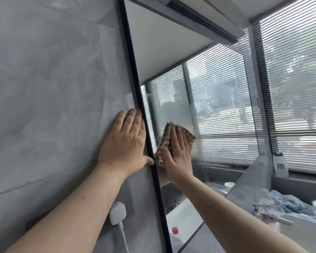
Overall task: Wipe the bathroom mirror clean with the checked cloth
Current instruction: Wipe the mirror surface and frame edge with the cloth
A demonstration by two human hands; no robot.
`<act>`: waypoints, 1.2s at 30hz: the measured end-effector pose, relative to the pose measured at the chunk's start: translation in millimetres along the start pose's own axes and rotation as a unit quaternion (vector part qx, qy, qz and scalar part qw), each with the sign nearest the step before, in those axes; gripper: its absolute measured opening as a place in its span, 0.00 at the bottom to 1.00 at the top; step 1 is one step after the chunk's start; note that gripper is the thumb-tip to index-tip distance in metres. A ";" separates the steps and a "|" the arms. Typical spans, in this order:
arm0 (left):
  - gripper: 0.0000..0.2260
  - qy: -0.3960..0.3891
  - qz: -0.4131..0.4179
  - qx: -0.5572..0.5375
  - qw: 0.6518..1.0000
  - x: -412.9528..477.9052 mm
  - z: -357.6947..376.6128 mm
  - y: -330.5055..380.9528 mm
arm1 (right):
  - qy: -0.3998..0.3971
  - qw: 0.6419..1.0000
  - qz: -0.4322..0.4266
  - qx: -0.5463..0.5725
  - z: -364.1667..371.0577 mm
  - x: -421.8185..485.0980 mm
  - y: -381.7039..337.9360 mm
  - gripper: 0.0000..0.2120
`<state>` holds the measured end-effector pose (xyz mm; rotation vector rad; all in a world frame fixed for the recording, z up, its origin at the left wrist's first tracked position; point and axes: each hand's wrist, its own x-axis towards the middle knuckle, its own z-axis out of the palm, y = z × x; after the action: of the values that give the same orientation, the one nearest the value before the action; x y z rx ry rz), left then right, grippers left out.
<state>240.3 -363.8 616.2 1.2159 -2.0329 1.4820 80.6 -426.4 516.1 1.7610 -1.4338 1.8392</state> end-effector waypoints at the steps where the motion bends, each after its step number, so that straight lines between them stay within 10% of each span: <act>1: 0.56 -0.001 0.000 0.001 1.000 0.1 -0.2 -0.1 | 0.009 1.000 0.016 0.006 1.0 -1.3 9.8 0.35; 10: 0.55 -0.005 0.008 0.004 1.000 -0.3 0.5 0.2 | 0.059 0.960 0.272 0.021 -1.8 -40.9 116.4 0.42; 18: 0.56 -0.001 0.005 0.004 1.000 -1.2 0.6 0.7 | 0.074 0.952 0.294 0.027 -4.6 -23.4 125.9 0.46; 36: 0.51 0.018 0.003 -0.040 0.999 3.7 4.7 -5.6 | -0.009 0.980 -0.135 -0.146 -20.4 72.3 -15.1 0.39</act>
<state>243.5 -370.1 620.3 1.1448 -2.0526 1.3997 59.7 -436.1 589.2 1.7263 -1.3159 1.4031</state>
